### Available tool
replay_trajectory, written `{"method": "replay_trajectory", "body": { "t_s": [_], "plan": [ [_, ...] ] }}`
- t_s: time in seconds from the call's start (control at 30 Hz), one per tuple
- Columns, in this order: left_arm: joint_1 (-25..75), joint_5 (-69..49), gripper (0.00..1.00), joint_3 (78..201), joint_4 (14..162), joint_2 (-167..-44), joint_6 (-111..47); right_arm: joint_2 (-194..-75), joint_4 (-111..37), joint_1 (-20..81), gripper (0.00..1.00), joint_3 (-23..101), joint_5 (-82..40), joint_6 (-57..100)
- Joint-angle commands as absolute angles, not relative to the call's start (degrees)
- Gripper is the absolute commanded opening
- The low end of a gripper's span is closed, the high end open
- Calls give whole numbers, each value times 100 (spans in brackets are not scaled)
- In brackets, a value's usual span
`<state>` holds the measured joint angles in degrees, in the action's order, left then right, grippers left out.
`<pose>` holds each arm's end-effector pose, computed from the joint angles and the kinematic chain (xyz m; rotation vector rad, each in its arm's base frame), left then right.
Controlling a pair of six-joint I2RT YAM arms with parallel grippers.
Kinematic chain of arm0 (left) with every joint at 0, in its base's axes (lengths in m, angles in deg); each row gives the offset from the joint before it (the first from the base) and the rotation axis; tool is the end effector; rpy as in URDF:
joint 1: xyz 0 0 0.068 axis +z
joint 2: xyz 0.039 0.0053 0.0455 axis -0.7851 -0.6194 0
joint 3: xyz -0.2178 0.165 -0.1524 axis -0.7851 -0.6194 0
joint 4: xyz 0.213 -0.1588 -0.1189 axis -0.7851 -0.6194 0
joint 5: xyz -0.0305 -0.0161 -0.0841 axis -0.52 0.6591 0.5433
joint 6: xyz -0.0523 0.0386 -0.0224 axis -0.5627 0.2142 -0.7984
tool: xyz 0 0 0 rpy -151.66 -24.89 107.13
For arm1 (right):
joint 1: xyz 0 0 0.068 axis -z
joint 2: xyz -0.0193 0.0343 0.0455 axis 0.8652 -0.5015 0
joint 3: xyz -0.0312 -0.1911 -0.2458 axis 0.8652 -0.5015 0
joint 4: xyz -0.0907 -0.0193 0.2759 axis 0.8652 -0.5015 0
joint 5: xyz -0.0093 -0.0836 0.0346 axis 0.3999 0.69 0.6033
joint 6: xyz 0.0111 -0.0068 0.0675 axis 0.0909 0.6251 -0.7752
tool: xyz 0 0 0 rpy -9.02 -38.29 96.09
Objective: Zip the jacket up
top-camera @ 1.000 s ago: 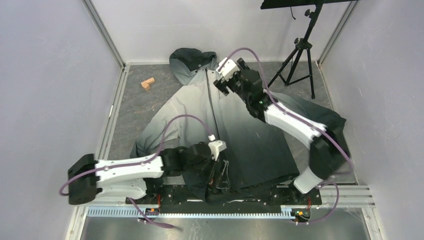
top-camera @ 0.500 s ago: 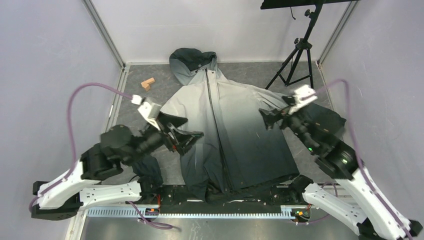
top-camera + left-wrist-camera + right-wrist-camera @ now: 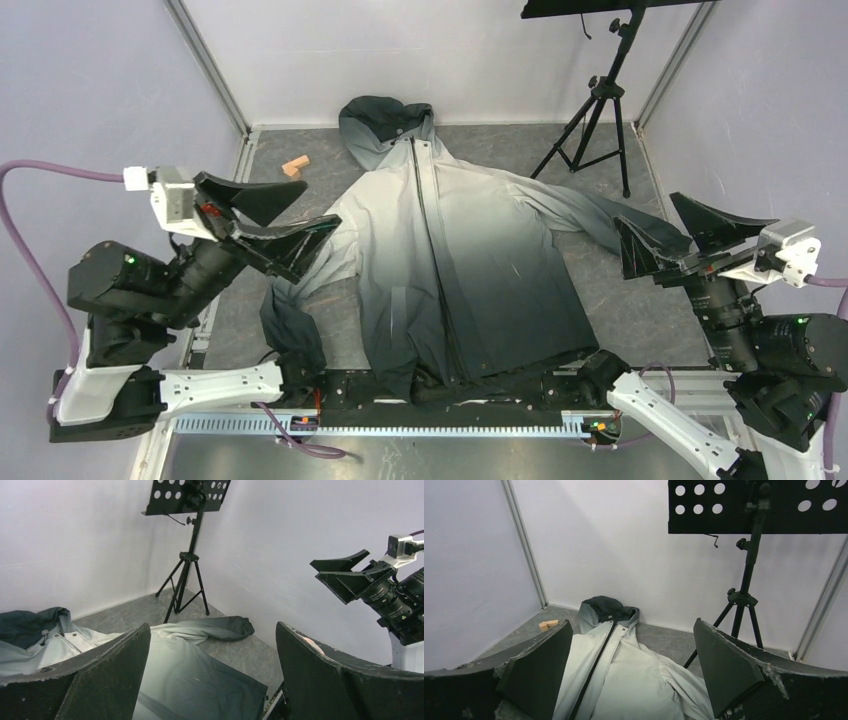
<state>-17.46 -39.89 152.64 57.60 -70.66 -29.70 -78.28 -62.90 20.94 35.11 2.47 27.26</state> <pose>0.0416 -0.0510 0.5861 0.3575 1.3117 -0.9250 0.0135 -0.0089 0.5303 -0.1558 1.2205 0.4432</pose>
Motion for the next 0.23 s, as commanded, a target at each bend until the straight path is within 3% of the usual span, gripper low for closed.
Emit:
{"method": "replay_trajectory", "body": {
  "t_s": [0.0,0.2],
  "plan": [
    [-1734,-4179,100,15310,6062,-6812,-2507,-7781,-6285,2079,98,3570,498,2801],
    [-1727,-4374,100,15174,6118,-6626,-2504,-7561,-6150,2081,98,3286,461,3088]
  ]
}}
